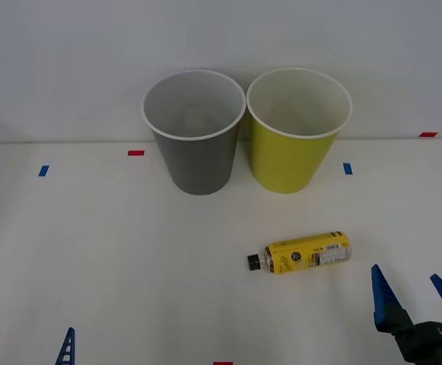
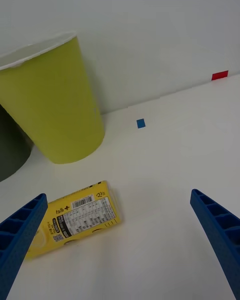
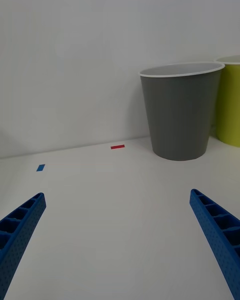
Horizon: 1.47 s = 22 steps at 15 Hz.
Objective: Put cans in the gray bin and PET bottles in the light green bin.
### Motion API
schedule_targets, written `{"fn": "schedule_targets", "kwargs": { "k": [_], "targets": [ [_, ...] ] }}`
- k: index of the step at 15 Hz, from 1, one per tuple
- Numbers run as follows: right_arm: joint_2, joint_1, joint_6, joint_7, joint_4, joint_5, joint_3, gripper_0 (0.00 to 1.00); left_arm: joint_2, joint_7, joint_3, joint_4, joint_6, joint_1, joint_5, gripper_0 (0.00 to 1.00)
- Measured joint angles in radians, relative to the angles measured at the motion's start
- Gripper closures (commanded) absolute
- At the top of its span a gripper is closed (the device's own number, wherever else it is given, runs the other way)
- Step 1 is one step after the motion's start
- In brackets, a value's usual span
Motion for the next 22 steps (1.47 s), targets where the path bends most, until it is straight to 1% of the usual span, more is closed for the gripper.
{"fn": "schedule_targets", "kwargs": {
  "k": [1, 4, 7, 11, 14, 15, 16, 19, 21, 22],
  "targets": [
    [-0.006, -0.013, 0.048, -0.002, -0.016, -0.029, -0.007, 0.0, 0.0, 0.0, 0.0, 0.0, 0.0, 0.0, 0.0, 0.0],
    [-0.008, -0.05, 0.248, -0.027, -0.085, -0.103, -0.04, 0.0, 0.0, 0.0, 0.0, 0.0, 0.0, 0.0, 0.0, 0.0],
    [0.005, -0.109, 0.403, -0.188, -0.127, -0.13, -0.068, 0.0, 0.0, 0.0, 0.0, 0.0, 0.0, 0.0, 0.0, 0.0],
    [0.009, -0.208, 0.556, -0.42, -0.139, -0.111, -0.096, 0.0, 0.0, 0.0, 0.0, 0.0, 0.0, 0.0, 0.0, 0.0],
    [0.0, -0.274, 0.663, -0.59, -0.144, -0.075, -0.105, 0.0, 0.0, 0.0, 0.0, 0.0, 0.0, 0.0, 0.0, 0.0],
    [-0.007, -0.287, 0.703, -0.655, -0.151, -0.051, -0.106, 0.0, 0.0, 0.0, 0.0, 0.0, 0.0, 0.0, 0.0, 0.0],
    [-0.014, -0.3, 0.746, -0.732, -0.16, -0.02, -0.102, 0.0, 0.0, 0.0, 0.0, 0.0, 0.0, 0.0, 0.0, 0.0],
    [-0.037, -0.34, 0.918, -1.014, -0.207, 0.161, -0.047, 0.0, 0.0, 0.0, 0.0, 0.0, 0.0, 0.0, 0.0, 0.0],
    [-0.054, -0.399, 1.049, -1.179, -0.238, 0.228, 0.002, 0.0, 0.0, 0.0, 0.0, 0.0, 0.0, 0.0, 0.0, 0.0],
    [-0.059, -0.429, 1.075, -1.242, -0.246, 0.235, 0.018, 0.0, 0.0, 0.0, 0.0, 0.0, 0.0, 0.0, 0.0, 0.0]
  ]
}}
